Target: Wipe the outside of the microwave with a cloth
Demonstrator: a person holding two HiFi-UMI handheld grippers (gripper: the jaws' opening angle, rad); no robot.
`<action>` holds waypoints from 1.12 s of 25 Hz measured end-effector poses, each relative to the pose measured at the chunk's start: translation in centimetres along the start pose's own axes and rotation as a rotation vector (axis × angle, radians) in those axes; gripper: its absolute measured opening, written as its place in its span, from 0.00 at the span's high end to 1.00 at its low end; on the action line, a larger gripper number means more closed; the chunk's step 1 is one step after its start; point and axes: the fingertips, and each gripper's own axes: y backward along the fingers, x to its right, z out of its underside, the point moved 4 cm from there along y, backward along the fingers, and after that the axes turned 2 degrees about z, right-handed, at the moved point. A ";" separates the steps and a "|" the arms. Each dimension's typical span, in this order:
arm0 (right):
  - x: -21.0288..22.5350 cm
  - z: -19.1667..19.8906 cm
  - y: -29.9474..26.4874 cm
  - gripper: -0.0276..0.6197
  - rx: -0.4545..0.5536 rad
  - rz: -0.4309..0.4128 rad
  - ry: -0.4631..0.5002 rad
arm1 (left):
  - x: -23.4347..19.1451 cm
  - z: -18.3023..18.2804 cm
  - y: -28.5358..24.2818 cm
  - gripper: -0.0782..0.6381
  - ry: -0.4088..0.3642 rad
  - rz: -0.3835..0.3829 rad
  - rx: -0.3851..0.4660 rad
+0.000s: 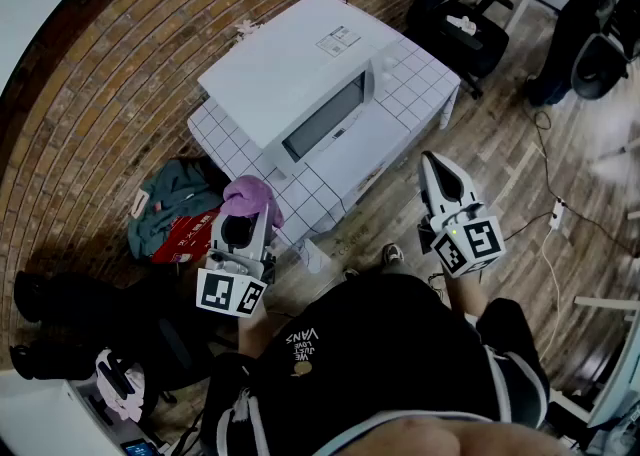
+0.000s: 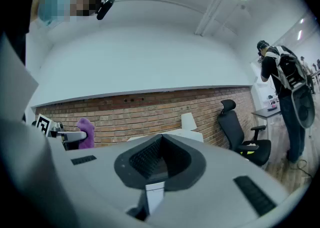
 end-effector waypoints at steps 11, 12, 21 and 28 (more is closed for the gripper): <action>2.3 -0.1 -2.5 0.96 0.000 -0.046 -0.020 | -0.1 1.5 -2.1 0.70 0.012 -0.051 -0.026; 2.9 -0.1 -3.0 0.96 -0.003 -0.056 -0.022 | -0.2 1.6 -2.6 0.70 0.012 -0.066 -0.027; 10.0 -1.7 -9.5 0.96 -0.022 -0.212 -0.028 | 0.8 1.1 -8.0 0.70 -0.021 -0.272 -0.011; 14.2 -2.7 -14.6 0.96 -0.060 -0.394 -0.006 | 2.7 1.4 -10.4 0.70 0.003 -0.486 0.029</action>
